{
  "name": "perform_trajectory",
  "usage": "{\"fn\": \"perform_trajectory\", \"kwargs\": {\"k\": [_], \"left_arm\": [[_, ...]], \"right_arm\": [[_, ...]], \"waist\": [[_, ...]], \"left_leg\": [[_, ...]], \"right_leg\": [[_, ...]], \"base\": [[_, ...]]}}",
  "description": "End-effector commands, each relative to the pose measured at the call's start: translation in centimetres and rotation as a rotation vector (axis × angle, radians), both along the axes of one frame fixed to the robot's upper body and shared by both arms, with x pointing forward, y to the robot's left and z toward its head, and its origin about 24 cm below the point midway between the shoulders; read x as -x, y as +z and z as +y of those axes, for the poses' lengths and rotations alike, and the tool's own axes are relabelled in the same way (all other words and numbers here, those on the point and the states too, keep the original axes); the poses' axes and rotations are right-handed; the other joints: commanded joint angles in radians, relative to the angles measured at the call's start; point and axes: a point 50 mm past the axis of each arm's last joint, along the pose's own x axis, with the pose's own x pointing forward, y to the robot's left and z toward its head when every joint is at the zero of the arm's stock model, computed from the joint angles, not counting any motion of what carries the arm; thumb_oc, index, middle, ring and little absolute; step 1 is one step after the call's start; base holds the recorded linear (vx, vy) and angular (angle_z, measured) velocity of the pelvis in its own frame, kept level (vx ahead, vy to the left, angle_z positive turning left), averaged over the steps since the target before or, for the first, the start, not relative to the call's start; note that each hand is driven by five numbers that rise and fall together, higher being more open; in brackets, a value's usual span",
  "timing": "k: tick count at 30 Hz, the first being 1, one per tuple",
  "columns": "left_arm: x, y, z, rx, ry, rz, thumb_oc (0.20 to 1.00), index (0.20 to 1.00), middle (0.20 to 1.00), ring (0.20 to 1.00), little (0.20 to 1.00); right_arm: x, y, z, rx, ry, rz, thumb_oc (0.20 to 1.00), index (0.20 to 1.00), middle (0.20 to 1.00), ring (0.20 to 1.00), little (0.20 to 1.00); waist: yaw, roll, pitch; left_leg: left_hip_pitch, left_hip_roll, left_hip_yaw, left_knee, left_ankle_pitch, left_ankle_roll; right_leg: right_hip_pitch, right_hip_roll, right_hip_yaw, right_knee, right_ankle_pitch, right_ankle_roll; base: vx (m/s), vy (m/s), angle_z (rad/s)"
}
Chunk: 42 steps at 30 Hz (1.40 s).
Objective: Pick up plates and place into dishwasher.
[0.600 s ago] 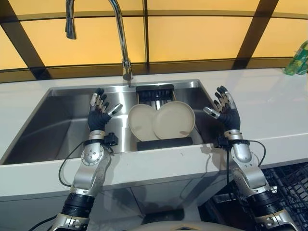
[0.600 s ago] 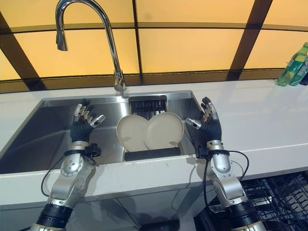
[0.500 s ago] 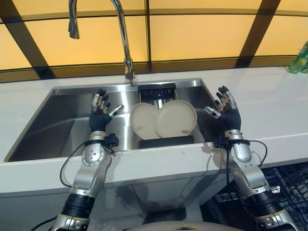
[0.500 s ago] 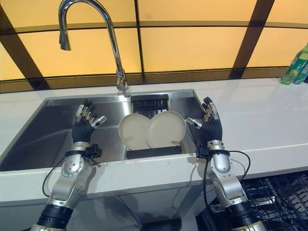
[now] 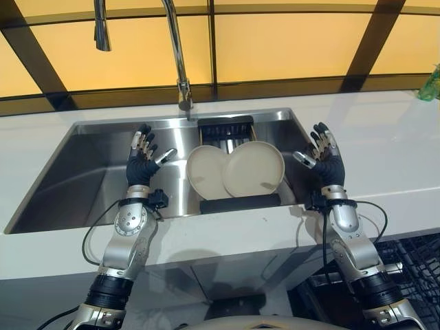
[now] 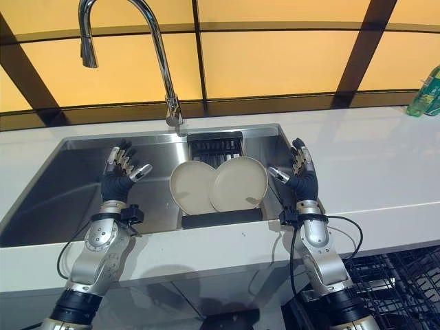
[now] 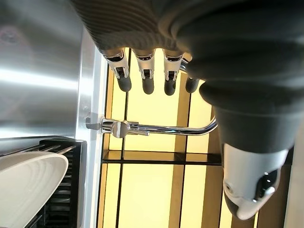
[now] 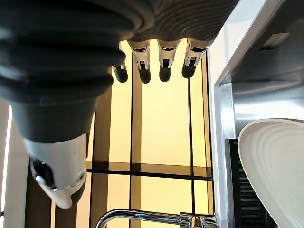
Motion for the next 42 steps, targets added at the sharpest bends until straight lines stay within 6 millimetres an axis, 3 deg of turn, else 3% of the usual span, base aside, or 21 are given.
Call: {"fn": "perform_trajectory", "kwargs": {"k": [1, 8, 22, 30, 42], "left_arm": [[-1.5, 4.2, 1.2, -0.156, 0.007, -0.177, 1.0, 1.0, 1.0, 1.0, 1.0], [-2.2, 5.0, 2.1, -0.282, 0.009, -0.169, 1.0, 1.0, 1.0, 1.0, 1.0], [-3.8, 3.3, 4.1, -0.43, 0.054, -0.068, 1.0, 1.0, 1.0, 1.0, 1.0], [-6.0, 5.7, 3.9, -0.439, 0.106, -0.171, 1.0, 1.0, 1.0, 1.0, 1.0], [-6.4, 8.5, 4.9, -0.581, 0.299, -0.318, 1.0, 1.0, 1.0, 1.0, 1.0]], "right_arm": [[-0.6, 3.3, -0.3, -0.011, -0.015, -0.153, 1.0, 1.0, 1.0, 1.0, 1.0], [-0.3, 2.2, -0.4, -0.012, -0.031, -0.099, 1.0, 1.0, 1.0, 1.0, 1.0], [-0.1, 1.3, -1.0, 0.017, -0.019, -0.035, 1.0, 1.0, 1.0, 1.0, 1.0], [-1.8, 3.9, -1.1, 0.086, 0.02, -0.095, 1.0, 1.0, 1.0, 1.0, 1.0], [-1.4, 3.8, -1.7, 0.155, 0.039, -0.084, 1.0, 1.0, 1.0, 1.0, 1.0]], "waist": [[-0.015, -0.016, -0.039], [-0.041, -0.007, -0.045], [-0.123, 0.018, 0.02], [-0.187, 0.074, 0.126], [-0.237, 0.128, 0.169]], "left_leg": [[-0.068, -0.028, -0.003, 0.045, -0.016, 0.049], [-0.062, -0.031, 0.022, 0.045, -0.019, 0.054], [-0.067, -0.075, 0.084, 0.075, -0.062, 0.081], [-0.138, -0.119, 0.122, 0.118, -0.064, 0.089], [-0.122, -0.161, 0.147, 0.102, -0.06, 0.092]], "right_leg": [[-0.013, -0.012, -0.084, 0.074, -0.069, -0.018], [-0.023, -0.019, -0.062, 0.072, -0.06, -0.007], [-0.095, -0.069, 0.023, 0.106, -0.051, 0.036], [-0.205, -0.102, 0.093, 0.177, -0.054, 0.044], [-0.226, -0.133, 0.123, 0.198, -0.059, 0.05]], "base": [[0.08, -0.003, -0.01], [0.12, 0.018, -0.04], [0.09, 0.072, -0.14], [-0.06, 0.188, -0.15], [0.05, 0.11, -0.08]]}}
